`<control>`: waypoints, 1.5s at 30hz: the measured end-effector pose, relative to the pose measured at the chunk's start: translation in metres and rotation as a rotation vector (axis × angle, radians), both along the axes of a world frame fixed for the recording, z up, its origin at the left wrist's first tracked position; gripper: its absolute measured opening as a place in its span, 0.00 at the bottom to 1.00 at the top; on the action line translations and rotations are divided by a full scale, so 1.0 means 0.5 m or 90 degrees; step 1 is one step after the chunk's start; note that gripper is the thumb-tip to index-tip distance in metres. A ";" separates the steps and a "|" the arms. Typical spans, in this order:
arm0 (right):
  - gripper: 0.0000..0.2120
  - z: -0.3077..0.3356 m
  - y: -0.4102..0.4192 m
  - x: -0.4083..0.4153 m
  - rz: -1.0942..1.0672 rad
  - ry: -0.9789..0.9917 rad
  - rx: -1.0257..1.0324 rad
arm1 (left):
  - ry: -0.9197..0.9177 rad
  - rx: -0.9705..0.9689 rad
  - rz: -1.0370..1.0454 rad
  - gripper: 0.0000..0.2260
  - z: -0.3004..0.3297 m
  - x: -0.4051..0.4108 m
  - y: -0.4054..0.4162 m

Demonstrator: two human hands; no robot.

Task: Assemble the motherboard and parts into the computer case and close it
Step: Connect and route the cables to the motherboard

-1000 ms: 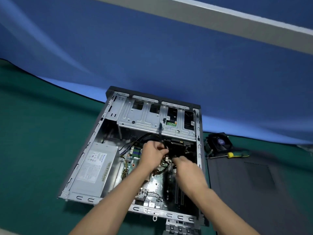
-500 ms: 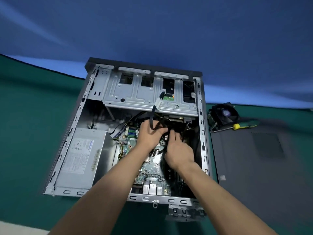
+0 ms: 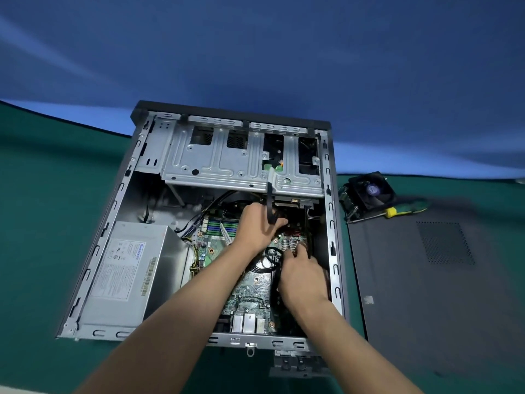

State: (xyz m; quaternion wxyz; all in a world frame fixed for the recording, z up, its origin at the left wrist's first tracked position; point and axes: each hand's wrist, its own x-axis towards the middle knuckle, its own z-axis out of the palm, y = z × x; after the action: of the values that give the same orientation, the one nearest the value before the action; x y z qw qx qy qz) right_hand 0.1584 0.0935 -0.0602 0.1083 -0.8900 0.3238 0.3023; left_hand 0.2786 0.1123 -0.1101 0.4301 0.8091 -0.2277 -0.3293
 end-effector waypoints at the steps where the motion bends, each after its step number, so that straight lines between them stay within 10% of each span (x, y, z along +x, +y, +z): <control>1: 0.23 -0.001 0.000 0.001 -0.006 0.000 0.004 | -0.006 -0.018 -0.025 0.11 -0.001 -0.003 -0.001; 14: 0.21 -0.010 0.000 0.013 -0.067 -0.026 0.038 | -0.094 -0.035 -0.166 0.06 0.014 -0.015 -0.003; 25: 0.23 -0.007 0.000 0.012 -0.085 -0.049 0.056 | -0.255 0.208 -0.256 0.08 0.008 -0.006 -0.026; 45: 0.23 -0.004 0.002 0.010 -0.099 -0.046 0.073 | 0.072 0.192 -0.030 0.11 0.000 0.010 -0.036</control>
State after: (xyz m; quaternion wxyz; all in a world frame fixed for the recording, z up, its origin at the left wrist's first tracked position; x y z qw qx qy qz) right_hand 0.1636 0.0945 -0.0620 0.1939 -0.8648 0.3700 0.2785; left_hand 0.2834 0.0940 -0.1103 0.3083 0.8392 -0.1697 -0.4145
